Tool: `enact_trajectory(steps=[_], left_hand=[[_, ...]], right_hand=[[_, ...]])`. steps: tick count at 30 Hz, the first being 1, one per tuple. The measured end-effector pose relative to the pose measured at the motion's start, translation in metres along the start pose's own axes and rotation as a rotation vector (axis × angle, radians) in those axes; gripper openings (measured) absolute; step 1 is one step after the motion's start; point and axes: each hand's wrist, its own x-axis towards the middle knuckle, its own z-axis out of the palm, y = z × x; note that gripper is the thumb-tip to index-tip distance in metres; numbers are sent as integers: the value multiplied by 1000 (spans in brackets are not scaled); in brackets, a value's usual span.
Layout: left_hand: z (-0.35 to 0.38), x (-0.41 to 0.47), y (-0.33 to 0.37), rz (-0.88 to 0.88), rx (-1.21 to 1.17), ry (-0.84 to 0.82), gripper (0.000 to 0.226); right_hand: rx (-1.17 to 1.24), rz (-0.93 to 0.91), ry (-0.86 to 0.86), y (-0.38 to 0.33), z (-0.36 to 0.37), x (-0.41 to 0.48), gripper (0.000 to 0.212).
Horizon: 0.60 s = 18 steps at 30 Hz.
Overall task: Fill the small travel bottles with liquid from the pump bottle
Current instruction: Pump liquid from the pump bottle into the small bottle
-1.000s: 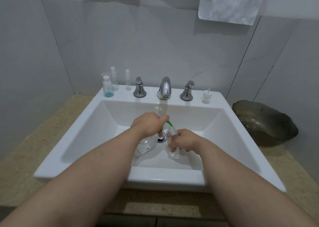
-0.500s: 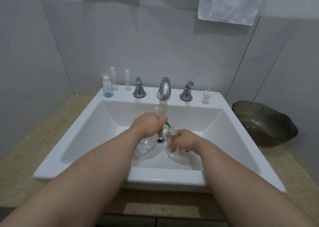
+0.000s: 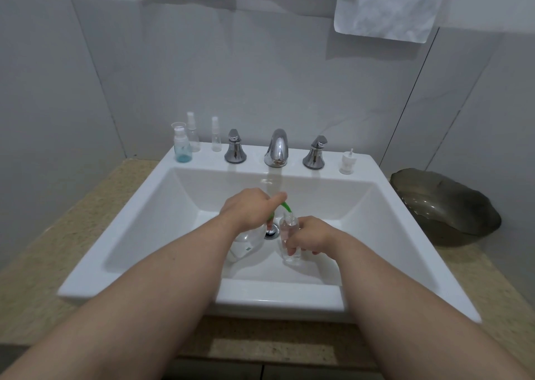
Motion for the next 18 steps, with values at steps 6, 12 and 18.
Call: enact_trajectory(steps=[6, 12, 18], left_hand=[[1, 0, -1, 18, -5, 9, 71], [-1, 1, 0, 13, 12, 7, 59], [-1, 1, -2, 10, 4, 8, 60]], right_hand=[[5, 0, -3, 0, 0, 0, 30], [-8, -4, 2, -1, 1, 0, 28], [-1, 6, 2, -1, 0, -1, 27]])
